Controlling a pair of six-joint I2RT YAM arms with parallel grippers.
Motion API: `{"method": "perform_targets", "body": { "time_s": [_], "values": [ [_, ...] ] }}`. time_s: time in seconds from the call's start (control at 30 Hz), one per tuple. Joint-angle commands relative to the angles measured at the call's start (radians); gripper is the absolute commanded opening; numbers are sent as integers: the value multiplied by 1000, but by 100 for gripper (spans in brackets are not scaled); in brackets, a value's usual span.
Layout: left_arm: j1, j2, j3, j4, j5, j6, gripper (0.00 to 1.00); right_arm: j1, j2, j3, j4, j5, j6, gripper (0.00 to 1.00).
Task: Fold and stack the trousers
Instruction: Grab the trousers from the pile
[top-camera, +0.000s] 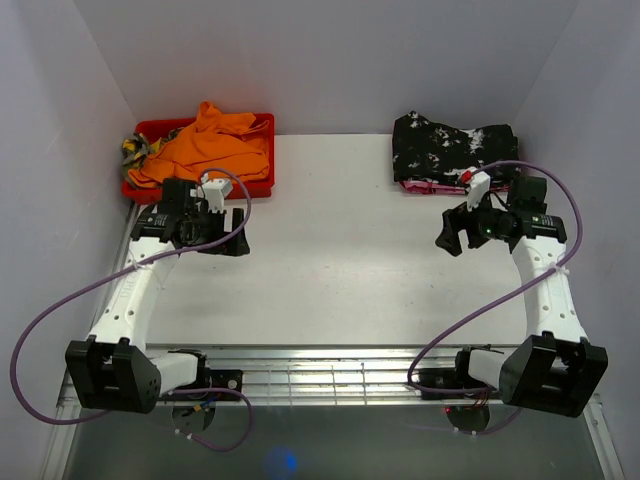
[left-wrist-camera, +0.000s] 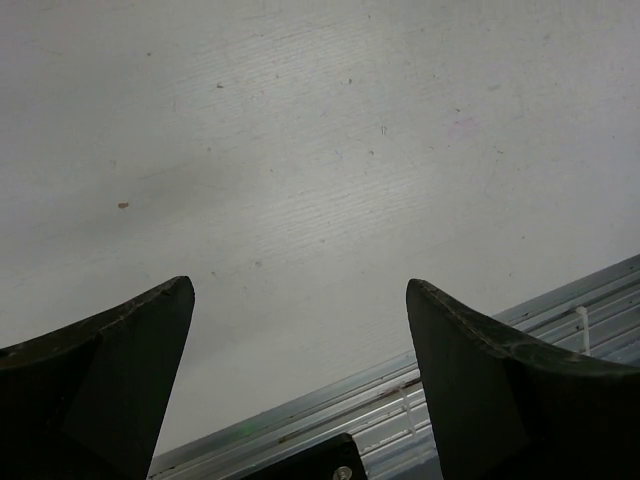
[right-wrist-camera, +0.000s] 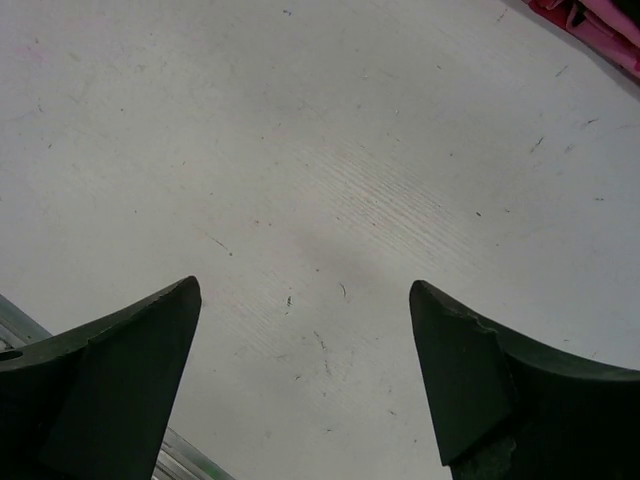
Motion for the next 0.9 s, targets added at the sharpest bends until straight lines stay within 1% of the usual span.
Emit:
{"method": "perform_targets", "body": {
  "time_s": [0.0,0.03,0.07,0.1,0.2,0.23,0.27,0.3,0.33,0.37,0.4,0.43,0.53,0.6,0.67,0.7,0.8,0.87],
  "values": [
    [0,13,109,10,-58,-20,98,-8,50,88,17,-13,52,90],
    [0,35,138,4,-66,-20,98,-8,62,98,14,-9,52,90],
    [0,80,174,1,-70,-52,98,-8,80,111,11,-6,51,90],
    [11,102,244,2,-67,-58,98,-8,88,129,7,-6,46,90],
    [48,199,355,27,-41,-69,98,-8,117,154,-1,-2,49,90],
    [62,229,442,33,-37,-75,98,-8,123,166,1,1,63,90],
    [76,301,489,38,-32,-77,98,-8,135,171,-1,2,68,90],
    [92,340,539,42,-37,-87,98,-8,140,174,-1,4,77,90],
    [137,384,647,41,-34,-97,98,-8,146,178,-1,5,83,90],
    [149,429,703,38,-38,-106,98,-8,157,178,-4,10,92,90],
    [167,513,756,38,-67,-132,98,-7,162,180,-7,10,95,90],
    [172,550,853,41,-75,-137,98,-8,166,184,-6,10,97,90],
    [181,671,965,81,-107,-146,98,-8,183,192,-9,7,103,90],
    [185,739,979,137,-127,-141,98,-8,194,204,-6,5,104,90],
    [185,780,982,172,-126,-108,98,-8,206,218,-3,7,106,90],
    [185,799,976,215,-127,-101,98,-8,211,223,-3,8,108,90],
    [185,877,958,287,-101,-68,98,-8,232,238,-7,10,111,90],
    [183,941,956,308,-94,-49,98,-8,246,243,-16,11,112,90]
  ]
}}
